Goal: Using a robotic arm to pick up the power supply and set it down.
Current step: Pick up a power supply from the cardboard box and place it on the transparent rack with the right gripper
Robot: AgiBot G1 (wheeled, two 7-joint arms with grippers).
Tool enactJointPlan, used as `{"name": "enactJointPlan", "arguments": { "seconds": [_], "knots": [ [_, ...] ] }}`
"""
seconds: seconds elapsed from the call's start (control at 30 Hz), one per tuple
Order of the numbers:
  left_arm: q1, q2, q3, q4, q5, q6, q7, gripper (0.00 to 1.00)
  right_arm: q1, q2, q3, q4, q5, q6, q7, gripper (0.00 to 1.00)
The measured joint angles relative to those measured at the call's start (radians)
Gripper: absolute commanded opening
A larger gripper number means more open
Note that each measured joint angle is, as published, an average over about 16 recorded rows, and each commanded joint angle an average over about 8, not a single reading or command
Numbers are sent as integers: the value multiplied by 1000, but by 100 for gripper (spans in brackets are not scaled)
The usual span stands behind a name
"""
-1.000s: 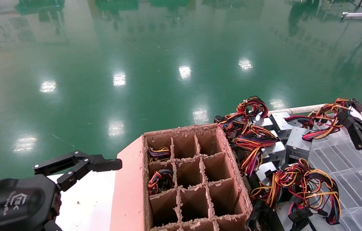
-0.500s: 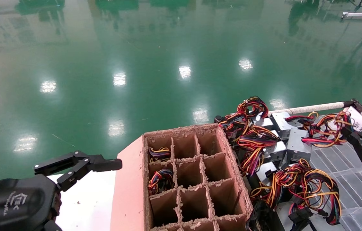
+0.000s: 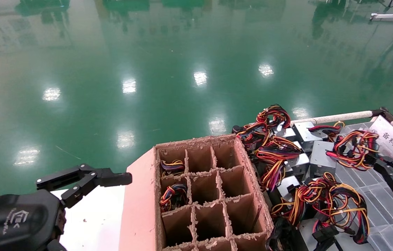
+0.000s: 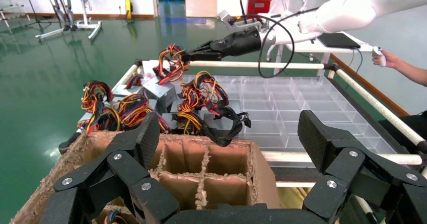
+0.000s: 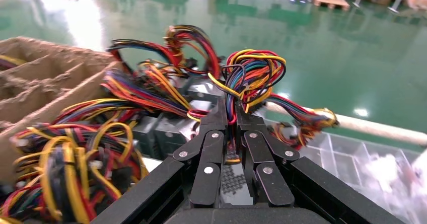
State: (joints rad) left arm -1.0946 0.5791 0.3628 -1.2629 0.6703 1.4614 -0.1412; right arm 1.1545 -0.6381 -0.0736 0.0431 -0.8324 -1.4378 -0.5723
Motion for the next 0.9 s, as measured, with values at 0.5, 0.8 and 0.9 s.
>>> {"name": "enactJointPlan", "arguments": {
  "seconds": [0.5, 0.8, 0.9],
  "knots": [
    [0, 0, 0, 0, 0, 0, 0, 100, 3, 66, -15, -18, -23, -43, -45, 0],
    [0, 0, 0, 0, 0, 0, 0, 100, -3, 91, -25, -25, -38, -37, -72, 0],
    [0, 0, 0, 0, 0, 0, 0, 100, -2, 97, -32, -21, -49, -33, -81, 0]
  ]
}}
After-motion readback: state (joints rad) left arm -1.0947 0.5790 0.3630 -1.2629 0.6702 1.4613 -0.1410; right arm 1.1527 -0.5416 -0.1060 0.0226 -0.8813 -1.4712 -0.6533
